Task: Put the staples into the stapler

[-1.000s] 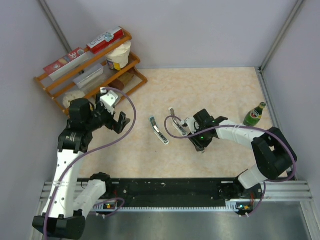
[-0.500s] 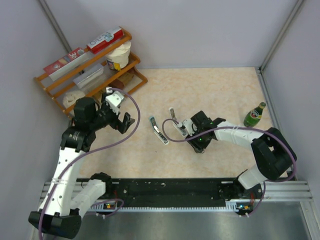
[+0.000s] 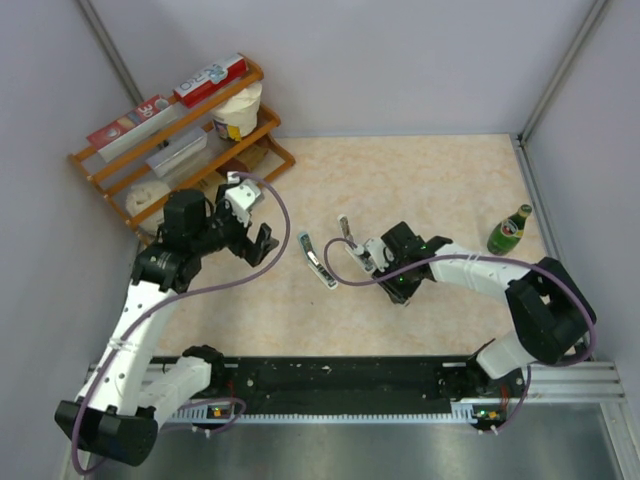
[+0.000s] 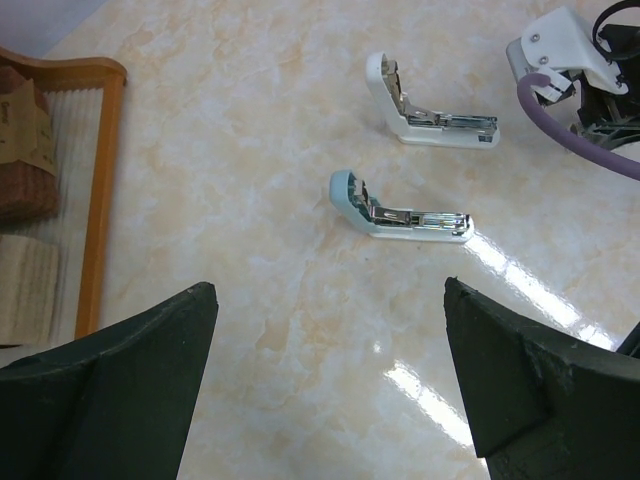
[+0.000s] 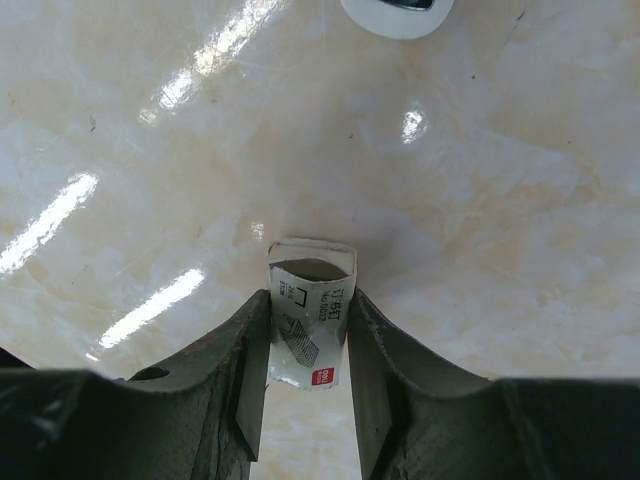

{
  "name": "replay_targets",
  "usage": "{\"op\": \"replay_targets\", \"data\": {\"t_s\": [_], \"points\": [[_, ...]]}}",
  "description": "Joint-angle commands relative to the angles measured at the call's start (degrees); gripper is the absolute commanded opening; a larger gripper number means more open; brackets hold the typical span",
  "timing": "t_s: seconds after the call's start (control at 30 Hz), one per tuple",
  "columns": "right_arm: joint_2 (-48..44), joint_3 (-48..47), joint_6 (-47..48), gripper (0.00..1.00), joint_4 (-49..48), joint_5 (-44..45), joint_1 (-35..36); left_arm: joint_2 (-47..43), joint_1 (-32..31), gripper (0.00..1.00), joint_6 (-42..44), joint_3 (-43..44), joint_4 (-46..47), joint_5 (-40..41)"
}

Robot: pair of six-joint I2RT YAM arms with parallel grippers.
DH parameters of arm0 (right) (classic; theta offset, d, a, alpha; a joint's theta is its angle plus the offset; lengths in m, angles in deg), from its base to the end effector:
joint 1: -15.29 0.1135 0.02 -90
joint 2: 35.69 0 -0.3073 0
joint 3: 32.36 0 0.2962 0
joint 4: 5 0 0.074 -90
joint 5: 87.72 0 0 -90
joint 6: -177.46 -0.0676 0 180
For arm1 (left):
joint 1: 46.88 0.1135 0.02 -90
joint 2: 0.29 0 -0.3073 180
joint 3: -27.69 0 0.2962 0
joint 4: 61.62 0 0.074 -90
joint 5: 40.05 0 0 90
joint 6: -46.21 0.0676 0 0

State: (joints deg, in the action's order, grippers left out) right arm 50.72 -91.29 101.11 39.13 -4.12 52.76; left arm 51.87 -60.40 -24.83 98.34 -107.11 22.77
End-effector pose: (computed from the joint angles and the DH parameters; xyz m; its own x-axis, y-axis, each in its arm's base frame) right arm 0.2399 0.1934 0.1495 -0.5826 -0.7421 -0.3315 -0.7923 0.6094 0.0283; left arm 0.2183 -0.0842 0.3892 -0.2213 0.3505 -0.9100 0.7144 0.6935 0.0934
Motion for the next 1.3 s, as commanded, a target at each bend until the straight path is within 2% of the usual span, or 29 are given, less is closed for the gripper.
{"op": "replay_targets", "data": {"t_s": [0.0, 0.17, 0.33, 0.43, 0.63, 0.8, 1.03, 1.27], "points": [[-5.89, -0.04, 1.11, 0.34, -1.33, 0.94, 0.76, 2.68, -1.59, 0.99, -2.43, 3.44, 3.21, -2.61], [-11.60, -0.04, 2.96, 0.35, -2.82, 1.21, -0.64, 7.94, -4.93, 0.99, -6.21, 6.07, 7.78, -6.65], [-18.98, 0.66, 4.80, 0.35, -4.84, -0.28, -4.16, 18.30, -7.22, 0.99, -12.88, 11.25, 11.12, -12.80], [-24.69, 1.54, 6.30, 0.35, -6.86, -0.11, -6.00, 25.95, -8.45, 0.99, -15.97, 16.70, 11.30, -16.76], [-32.00, 4.00, 7.62, 0.35, -12.22, 1.38, -6.27, 39.40, -13.98, 0.98, -18.69, 28.73, 11.30, -16.51], [-34.90, 6.11, 8.32, 0.35, -15.48, 2.61, -6.27, 49.42, -18.03, 0.89, -23.61, 37.88, 10.60, -18.17], [-39.12, 8.13, 8.24, 0.35, -17.94, 2.26, -6.27, 57.34, -21.72, 0.88, -23.54, 44.04, 8.32, -17.47], [-40.00, 8.84, 7.97, 0.35, -18.73, 1.12, -6.19, 60.07, -24.71, 0.88, -21.69, 44.84, 6.64, -16.68]]}}
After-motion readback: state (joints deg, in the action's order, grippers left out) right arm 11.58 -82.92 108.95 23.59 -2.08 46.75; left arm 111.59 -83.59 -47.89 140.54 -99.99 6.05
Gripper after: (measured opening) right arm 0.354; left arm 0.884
